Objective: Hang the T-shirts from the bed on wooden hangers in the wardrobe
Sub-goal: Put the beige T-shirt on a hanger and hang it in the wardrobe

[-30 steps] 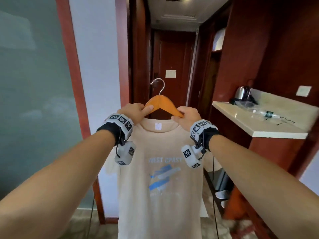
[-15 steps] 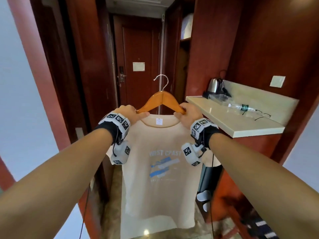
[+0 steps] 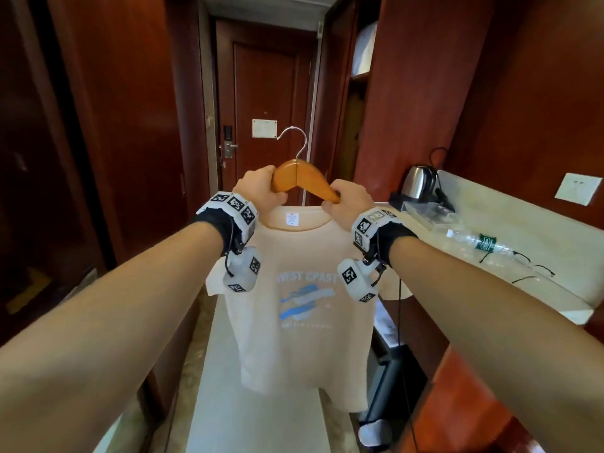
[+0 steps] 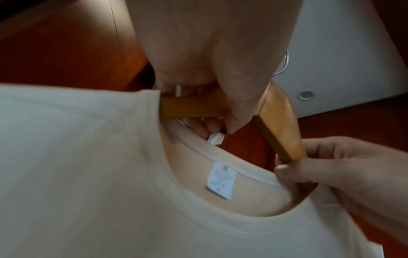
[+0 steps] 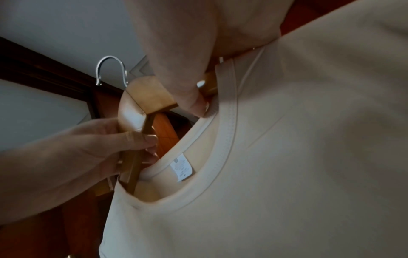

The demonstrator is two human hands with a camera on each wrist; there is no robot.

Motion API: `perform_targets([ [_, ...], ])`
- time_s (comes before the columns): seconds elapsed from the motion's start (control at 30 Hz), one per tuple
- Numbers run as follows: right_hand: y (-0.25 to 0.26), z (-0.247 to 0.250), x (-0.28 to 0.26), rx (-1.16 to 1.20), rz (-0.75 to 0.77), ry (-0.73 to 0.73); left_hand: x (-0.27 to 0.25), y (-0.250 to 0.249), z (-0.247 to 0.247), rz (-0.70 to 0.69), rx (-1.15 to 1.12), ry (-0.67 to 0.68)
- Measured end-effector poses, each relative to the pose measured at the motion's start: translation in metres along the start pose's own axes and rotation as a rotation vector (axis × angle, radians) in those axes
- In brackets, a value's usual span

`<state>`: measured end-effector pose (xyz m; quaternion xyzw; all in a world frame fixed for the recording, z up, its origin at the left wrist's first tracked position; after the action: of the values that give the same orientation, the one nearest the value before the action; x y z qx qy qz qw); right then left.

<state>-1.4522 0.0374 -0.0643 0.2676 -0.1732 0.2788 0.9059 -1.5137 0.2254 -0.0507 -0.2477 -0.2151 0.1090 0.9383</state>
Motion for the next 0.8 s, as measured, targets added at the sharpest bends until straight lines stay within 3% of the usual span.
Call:
perform_targets([
  [0.27,-0.056,-0.040,0.116,-0.032,0.031,0.062,0.131,0.012,-0.066,-0.057,-0.143,0.037],
  [0.57,-0.118,-0.096,0.304,-0.195,0.045,0.131,0.334,0.041,-0.113,-0.066,0.042,0.018],
  [0.8,-0.170,-0.137,0.429,-0.092,-0.014,0.092,0.467,0.045,-0.148,-0.085,0.013,0.051],
])
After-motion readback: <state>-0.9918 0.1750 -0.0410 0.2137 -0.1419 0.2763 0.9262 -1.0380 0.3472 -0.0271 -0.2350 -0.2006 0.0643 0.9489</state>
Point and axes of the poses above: each hand's wrist, its own x-axis towards the middle knuckle, its own z-axis out of the back of the hand, y = z × x, the point moved 5 cm from there along x, towards the middle knuckle, and after that the axes turned 6 degrees about z, right-handed, at the moved point
